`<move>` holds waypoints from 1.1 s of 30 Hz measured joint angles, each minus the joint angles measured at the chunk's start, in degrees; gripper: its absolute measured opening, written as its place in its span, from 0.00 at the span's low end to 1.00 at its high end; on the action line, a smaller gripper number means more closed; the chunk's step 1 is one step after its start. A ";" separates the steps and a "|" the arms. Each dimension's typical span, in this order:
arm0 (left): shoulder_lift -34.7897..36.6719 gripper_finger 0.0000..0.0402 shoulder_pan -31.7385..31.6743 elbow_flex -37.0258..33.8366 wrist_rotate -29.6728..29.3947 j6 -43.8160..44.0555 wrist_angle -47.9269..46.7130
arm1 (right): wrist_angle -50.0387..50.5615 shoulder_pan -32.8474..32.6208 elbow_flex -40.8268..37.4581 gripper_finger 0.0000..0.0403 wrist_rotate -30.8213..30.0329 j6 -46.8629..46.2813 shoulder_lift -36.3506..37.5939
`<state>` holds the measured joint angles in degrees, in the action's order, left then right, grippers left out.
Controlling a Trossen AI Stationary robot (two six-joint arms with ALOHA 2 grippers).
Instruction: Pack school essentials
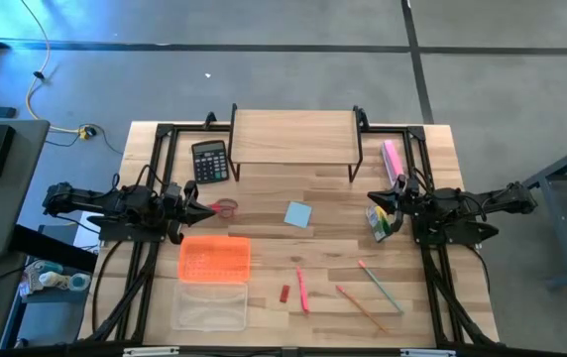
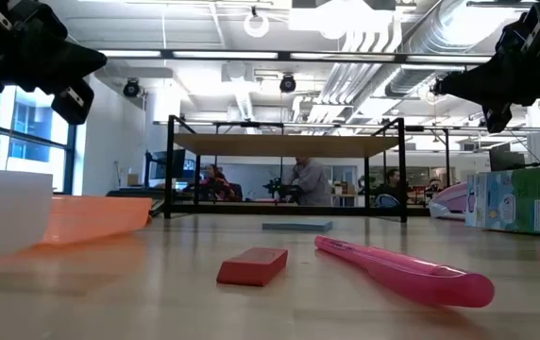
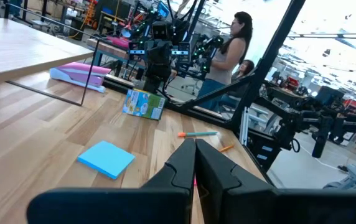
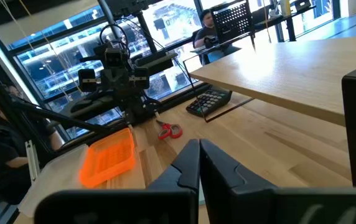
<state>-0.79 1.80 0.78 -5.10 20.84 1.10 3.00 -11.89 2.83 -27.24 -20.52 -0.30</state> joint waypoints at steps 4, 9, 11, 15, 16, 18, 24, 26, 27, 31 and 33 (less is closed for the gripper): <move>0.00 0.00 0.00 0.00 0.00 0.00 -0.02 | 0.01 0.01 0.00 0.00 0.00 -0.01 0.00; 0.02 0.00 0.00 0.00 0.00 0.00 -0.02 | 0.00 -0.01 0.00 0.00 0.01 0.00 0.00; 0.00 0.00 0.01 0.00 0.01 0.00 0.00 | 0.01 0.01 0.00 0.00 0.00 0.01 0.00; 0.00 0.00 0.01 0.00 0.00 0.00 -0.01 | 0.00 -0.01 -0.01 0.00 0.01 0.00 -0.01; 0.00 0.00 0.00 0.00 0.00 0.00 -0.01 | 0.00 0.00 -0.01 0.00 0.01 0.00 0.00; 0.01 0.00 0.00 0.00 0.01 0.00 -0.02 | 0.01 0.00 -0.01 0.00 0.01 0.00 0.00; 0.00 0.00 0.01 0.00 0.00 0.00 -0.01 | -0.01 -0.01 0.00 0.00 0.00 -0.01 -0.02; 0.02 0.00 0.02 0.00 0.00 0.03 -0.02 | 0.00 -0.01 -0.01 0.00 0.01 0.00 -0.01; 0.00 0.00 0.00 0.00 0.00 0.20 -0.02 | 0.00 -0.01 -0.02 0.00 0.02 0.00 0.00; 0.00 0.00 0.01 0.00 0.00 2.08 0.00 | 0.01 -0.01 -0.02 0.00 0.00 0.01 0.00; 0.00 0.00 0.02 -0.02 0.00 2.72 0.00 | 0.01 0.00 -0.02 0.00 0.00 -0.01 -0.01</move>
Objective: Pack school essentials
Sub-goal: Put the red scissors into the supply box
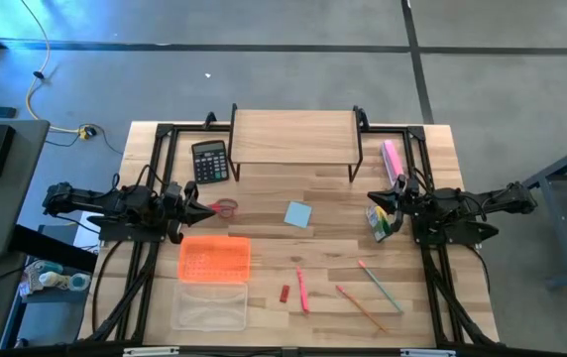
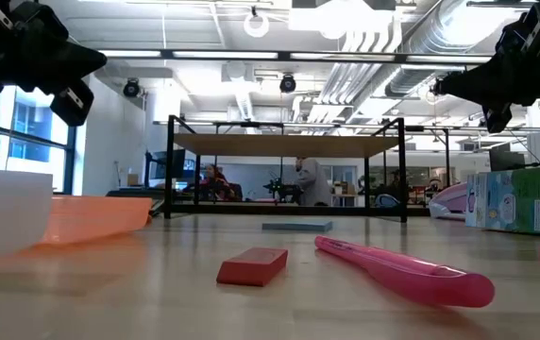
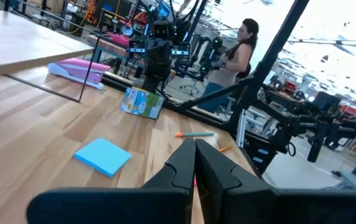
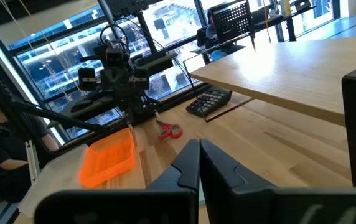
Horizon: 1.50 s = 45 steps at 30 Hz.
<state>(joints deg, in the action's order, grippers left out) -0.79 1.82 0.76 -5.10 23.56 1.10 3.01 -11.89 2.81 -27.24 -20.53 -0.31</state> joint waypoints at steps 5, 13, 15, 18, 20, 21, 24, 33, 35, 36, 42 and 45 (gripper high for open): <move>0.00 0.03 -0.04 0.02 -0.10 0.36 0.00 | -0.02 0.00 0.01 0.00 0.01 0.01 0.00; 0.02 0.20 -0.04 0.02 -4.00 2.42 0.65 | -0.02 0.00 0.02 0.00 0.00 0.01 0.01; 0.01 0.26 -0.04 0.02 -4.47 2.86 0.79 | -0.01 0.00 0.01 0.00 0.01 0.00 0.00; -0.01 0.34 -0.04 0.01 -4.83 3.51 0.82 | 0.00 0.01 0.02 0.00 0.02 0.00 0.01; -0.01 0.37 -0.04 0.02 -4.99 5.09 0.81 | -0.02 -0.01 0.02 0.00 0.00 0.00 -0.01; 0.00 0.38 -0.04 0.02 -5.22 6.43 0.84 | -0.02 0.01 0.02 0.00 0.00 0.00 0.01; -0.01 0.40 -0.04 0.00 -7.81 10.19 2.05 | -0.02 0.00 0.02 0.00 0.00 0.01 0.00; -0.04 0.37 -0.04 3.66 -9.27 2.95 12.14 | 0.00 0.00 0.01 0.00 0.00 0.00 0.00; -0.83 0.36 -0.04 5.99 -9.28 -0.51 12.12 | -0.02 -0.01 0.02 0.00 0.00 0.01 0.01; -1.45 0.36 -0.04 7.25 -9.34 -2.35 11.82 | 0.00 -0.01 0.02 0.00 0.00 0.02 -0.01; -8.35 0.36 -0.04 16.78 -12.80 -10.54 -0.22 | -0.01 0.01 0.01 0.00 0.00 0.00 -0.01; -13.13 0.36 -0.04 21.97 -13.62 -10.72 -8.26 | -0.02 0.00 0.01 0.00 0.00 0.01 -0.01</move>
<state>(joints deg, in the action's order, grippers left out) -13.92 1.78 22.73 -18.72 12.84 -7.16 2.98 -11.89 2.82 -27.24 -20.53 -0.32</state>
